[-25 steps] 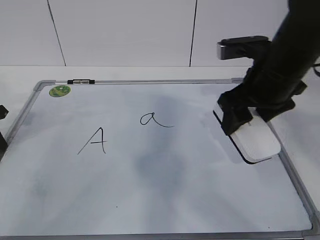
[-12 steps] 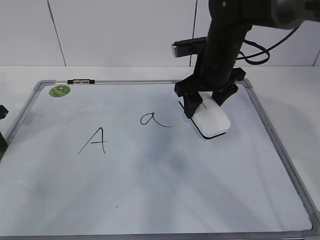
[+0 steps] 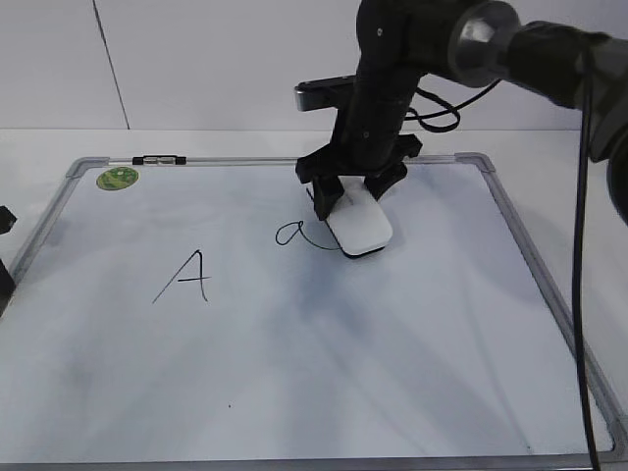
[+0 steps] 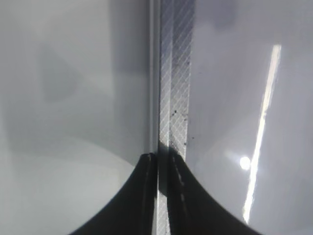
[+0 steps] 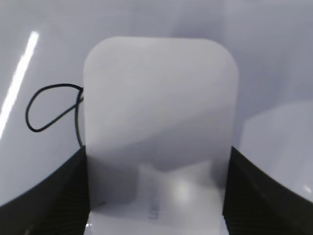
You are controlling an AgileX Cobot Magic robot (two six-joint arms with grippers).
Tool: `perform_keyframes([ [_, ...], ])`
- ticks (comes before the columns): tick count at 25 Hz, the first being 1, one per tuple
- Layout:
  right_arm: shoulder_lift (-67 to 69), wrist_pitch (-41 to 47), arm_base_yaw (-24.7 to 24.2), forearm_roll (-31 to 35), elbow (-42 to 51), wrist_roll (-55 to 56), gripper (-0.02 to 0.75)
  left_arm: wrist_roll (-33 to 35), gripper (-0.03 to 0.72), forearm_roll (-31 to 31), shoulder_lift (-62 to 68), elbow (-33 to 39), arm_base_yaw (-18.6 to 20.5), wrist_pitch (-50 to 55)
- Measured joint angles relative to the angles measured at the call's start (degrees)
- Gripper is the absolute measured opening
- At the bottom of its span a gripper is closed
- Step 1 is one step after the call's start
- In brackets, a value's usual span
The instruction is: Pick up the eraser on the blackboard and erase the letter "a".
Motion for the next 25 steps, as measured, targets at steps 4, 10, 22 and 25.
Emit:
perform_keyframes([
  [4,2.5,0.2,2.1,0.0,-1.9,0.0,0.548,0.0,0.017,0.0,0.0,0.0,0.0,0.0],
  [10,5.4,1.2,3.3,-0.6,-4.8,-0.1,0.547,0.0,0.017,0.1,0.0,0.0,0.0,0.0],
  [22,6.8,-0.5,10.3,1.3,-6.0,-5.7,0.547,0.0,0.017,0.3,0.0,0.0,0.0,0.0],
  [25,7.0,-0.8,12.3,1.3,-6.0,-6.4,0.547,0.0,0.017,0.4,0.0,0.0,0.0,0.0],
])
